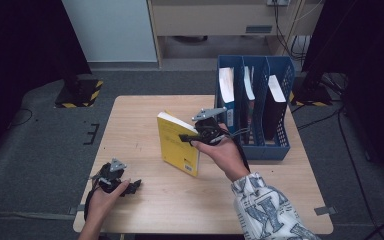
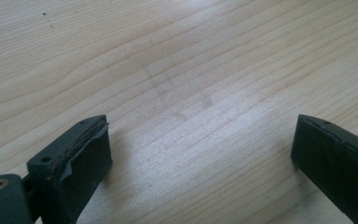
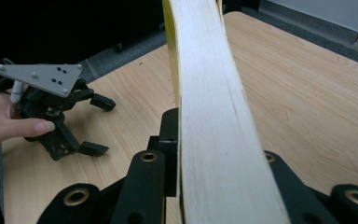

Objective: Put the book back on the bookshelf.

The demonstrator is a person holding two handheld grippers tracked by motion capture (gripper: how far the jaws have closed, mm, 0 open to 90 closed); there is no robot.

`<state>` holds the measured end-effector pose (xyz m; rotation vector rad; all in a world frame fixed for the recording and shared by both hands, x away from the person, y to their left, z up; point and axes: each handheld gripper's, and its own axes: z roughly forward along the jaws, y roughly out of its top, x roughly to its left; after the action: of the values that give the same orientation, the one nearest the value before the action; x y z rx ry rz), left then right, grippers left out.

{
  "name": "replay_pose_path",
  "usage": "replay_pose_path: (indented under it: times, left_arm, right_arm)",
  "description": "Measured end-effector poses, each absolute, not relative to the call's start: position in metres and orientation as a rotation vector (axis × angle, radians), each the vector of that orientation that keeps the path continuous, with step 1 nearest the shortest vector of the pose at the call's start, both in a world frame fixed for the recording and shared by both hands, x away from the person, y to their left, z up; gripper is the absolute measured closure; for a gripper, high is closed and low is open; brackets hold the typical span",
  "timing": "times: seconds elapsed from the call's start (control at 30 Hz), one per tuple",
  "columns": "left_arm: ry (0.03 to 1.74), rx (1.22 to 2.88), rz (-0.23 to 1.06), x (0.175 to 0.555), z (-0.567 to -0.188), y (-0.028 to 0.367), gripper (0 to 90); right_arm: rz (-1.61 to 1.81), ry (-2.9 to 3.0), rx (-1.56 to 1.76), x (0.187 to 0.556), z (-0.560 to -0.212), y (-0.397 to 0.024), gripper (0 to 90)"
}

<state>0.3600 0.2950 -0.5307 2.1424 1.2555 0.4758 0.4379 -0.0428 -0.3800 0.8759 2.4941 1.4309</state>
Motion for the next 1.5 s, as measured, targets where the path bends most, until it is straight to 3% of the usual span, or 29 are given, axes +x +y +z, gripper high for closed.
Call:
replay_pose_path:
  times: [0.3,1.5]
  left_arm:
    - [1.235,2.097,0.503,0.359,-0.536,0.297,0.0]
    - [1.240,2.095,0.509,0.358,-0.537,0.297,0.0]
  right_arm:
    - [1.487,2.456,0.926,0.429,-0.372,-0.062,75.2]
    - [1.470,2.297,1.135,0.376,-0.375,-0.182,75.1]
